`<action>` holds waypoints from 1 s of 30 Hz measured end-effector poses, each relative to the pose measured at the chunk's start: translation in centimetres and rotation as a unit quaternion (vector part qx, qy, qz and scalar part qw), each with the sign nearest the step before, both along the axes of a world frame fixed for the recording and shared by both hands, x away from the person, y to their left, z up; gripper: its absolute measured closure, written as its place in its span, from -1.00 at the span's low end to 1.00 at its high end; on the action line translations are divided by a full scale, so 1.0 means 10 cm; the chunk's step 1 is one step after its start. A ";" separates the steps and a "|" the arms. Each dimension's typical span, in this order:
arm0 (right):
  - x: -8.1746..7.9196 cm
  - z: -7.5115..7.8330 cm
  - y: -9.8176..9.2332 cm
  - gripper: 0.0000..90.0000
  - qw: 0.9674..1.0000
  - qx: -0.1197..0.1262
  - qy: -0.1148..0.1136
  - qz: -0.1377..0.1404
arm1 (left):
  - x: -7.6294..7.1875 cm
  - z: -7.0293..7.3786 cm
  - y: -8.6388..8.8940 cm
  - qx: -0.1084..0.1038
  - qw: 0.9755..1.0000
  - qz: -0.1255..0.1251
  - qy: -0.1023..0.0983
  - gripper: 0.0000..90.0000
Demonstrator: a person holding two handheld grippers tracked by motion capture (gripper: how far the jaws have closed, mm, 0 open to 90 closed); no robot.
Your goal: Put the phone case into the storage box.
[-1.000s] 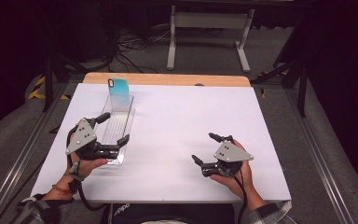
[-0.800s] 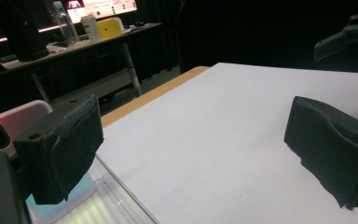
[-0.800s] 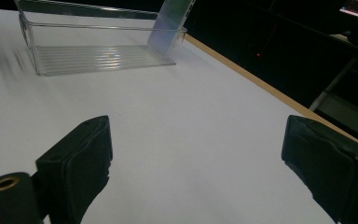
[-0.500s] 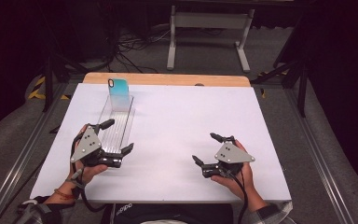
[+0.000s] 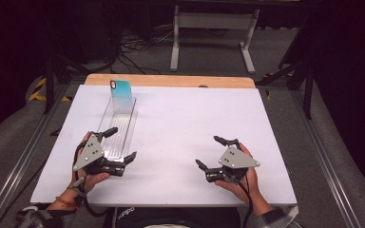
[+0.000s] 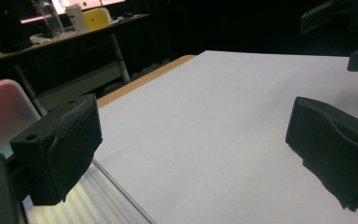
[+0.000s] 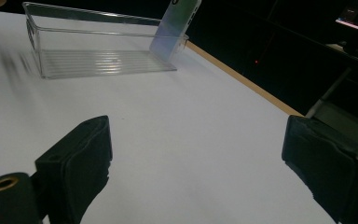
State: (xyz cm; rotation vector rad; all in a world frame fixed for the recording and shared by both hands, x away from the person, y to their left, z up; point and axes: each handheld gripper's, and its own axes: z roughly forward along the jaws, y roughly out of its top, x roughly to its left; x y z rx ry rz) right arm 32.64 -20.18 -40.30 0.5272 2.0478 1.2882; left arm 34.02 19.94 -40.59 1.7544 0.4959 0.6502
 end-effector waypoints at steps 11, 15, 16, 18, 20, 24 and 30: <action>-0.05 0.00 0.01 -0.79 1.000 0.000 -0.011 0.005 | -0.11 -0.16 0.07 -0.002 1.000 0.001 0.024 -0.90; -0.07 0.00 0.01 -0.79 1.000 0.003 -0.011 0.007 | -0.13 -0.20 0.10 0.007 1.000 0.003 0.029 -0.90; -0.07 0.00 0.01 -0.79 1.000 0.003 -0.012 0.007 | -0.14 -0.21 0.11 0.006 0.999 0.004 0.033 -0.90; -0.07 0.00 0.01 -0.79 1.000 0.004 -0.011 0.010 | -0.14 -0.21 0.11 0.007 1.000 0.006 0.029 -0.90; -0.06 -0.01 0.02 -0.79 1.000 0.005 -0.009 0.010 | -0.12 -0.21 0.13 0.000 0.999 0.003 0.033 -0.90; -0.06 -0.03 0.04 -0.79 1.000 -0.002 -0.007 0.012 | -0.12 -0.21 0.12 -0.001 0.999 0.003 0.034 -0.90; -0.06 -0.04 0.05 -0.79 1.000 0.000 -0.003 0.009 | -0.10 -0.21 0.11 -0.001 1.000 -0.005 0.031 -0.90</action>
